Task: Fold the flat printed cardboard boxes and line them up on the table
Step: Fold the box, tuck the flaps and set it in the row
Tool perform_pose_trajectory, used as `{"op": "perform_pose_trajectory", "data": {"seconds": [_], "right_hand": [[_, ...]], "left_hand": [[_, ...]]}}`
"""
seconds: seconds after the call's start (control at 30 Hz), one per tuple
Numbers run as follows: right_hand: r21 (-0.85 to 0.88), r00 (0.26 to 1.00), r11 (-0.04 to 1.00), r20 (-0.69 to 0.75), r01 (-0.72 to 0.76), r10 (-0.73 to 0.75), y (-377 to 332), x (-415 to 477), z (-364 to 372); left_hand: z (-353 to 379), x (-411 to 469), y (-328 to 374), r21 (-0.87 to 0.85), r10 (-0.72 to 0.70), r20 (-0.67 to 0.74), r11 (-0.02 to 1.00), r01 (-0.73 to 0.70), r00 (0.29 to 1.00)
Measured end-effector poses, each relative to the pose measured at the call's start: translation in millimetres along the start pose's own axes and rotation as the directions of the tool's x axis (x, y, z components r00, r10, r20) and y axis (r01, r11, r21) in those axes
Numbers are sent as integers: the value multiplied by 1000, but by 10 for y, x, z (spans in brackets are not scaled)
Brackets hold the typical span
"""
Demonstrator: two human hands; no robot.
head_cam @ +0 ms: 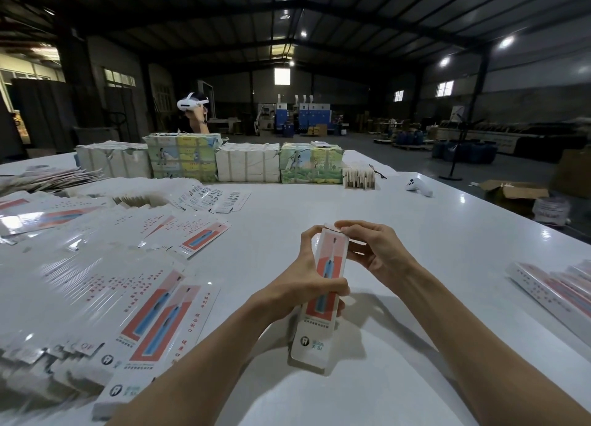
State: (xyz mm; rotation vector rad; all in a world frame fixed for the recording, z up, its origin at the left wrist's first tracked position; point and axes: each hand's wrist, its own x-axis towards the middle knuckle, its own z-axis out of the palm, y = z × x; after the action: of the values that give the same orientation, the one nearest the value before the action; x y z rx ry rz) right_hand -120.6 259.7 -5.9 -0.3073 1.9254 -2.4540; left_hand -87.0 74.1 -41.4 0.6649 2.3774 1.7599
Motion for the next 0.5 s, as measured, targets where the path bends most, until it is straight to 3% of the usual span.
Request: {"op": "perform_pose_trajectory", "data": {"seconds": [0.33,0.5], "right_hand": [[18,999,1000,32,-12,12,-20,-31,-5],[42,991,998,124,-47,41,-12,-49,13]], "left_hand": [[18,-26,20,24,39,-70,999,-37,997],[-7,-6,-14,-67,-2,-68,998,-3,998]]}}
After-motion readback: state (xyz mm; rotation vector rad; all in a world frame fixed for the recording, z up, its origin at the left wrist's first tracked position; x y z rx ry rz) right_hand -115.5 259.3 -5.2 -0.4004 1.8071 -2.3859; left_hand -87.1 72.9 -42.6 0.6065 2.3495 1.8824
